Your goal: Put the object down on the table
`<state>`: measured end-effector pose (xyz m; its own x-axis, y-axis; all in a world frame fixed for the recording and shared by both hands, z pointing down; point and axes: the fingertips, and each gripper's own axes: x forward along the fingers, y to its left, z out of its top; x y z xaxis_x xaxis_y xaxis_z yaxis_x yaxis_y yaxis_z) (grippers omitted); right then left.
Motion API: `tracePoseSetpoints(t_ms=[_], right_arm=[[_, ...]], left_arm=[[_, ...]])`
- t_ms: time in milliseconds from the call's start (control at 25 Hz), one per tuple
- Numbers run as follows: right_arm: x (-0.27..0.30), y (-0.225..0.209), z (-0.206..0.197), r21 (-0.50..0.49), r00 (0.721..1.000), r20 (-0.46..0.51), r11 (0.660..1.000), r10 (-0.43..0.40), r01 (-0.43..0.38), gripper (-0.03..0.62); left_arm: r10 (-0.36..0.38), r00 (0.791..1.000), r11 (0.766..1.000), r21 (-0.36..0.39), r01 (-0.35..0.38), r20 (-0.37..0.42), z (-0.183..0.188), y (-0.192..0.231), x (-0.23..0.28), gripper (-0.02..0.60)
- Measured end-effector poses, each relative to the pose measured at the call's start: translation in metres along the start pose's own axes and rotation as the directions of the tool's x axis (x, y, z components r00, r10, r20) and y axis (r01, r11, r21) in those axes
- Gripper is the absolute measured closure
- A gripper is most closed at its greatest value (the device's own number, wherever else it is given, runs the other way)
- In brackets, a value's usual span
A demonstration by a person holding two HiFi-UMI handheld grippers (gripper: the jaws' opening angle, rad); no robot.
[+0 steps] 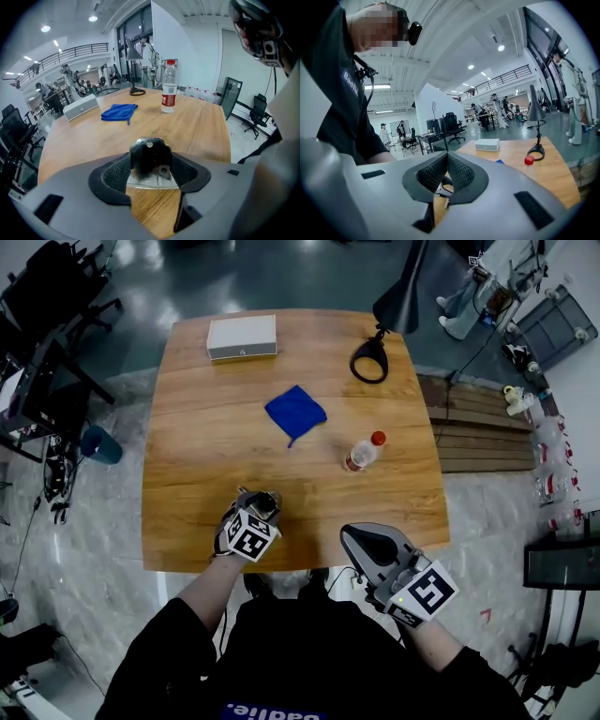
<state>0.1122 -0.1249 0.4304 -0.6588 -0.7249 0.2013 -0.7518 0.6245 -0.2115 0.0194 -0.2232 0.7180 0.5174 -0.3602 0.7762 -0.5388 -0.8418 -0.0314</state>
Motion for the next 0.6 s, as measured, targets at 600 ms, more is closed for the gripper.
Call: tracePoseSetpoints(t_ms=[600], right_arm=[[-0.023,-0.011,-0.002,0.028,0.998,0.028,0.998,-0.059,0.058,0.589]], left_arm=[[-0.027,0.991,0.999,0.037,0.032,-0.129,-0.025,0.001,0.042,0.309]])
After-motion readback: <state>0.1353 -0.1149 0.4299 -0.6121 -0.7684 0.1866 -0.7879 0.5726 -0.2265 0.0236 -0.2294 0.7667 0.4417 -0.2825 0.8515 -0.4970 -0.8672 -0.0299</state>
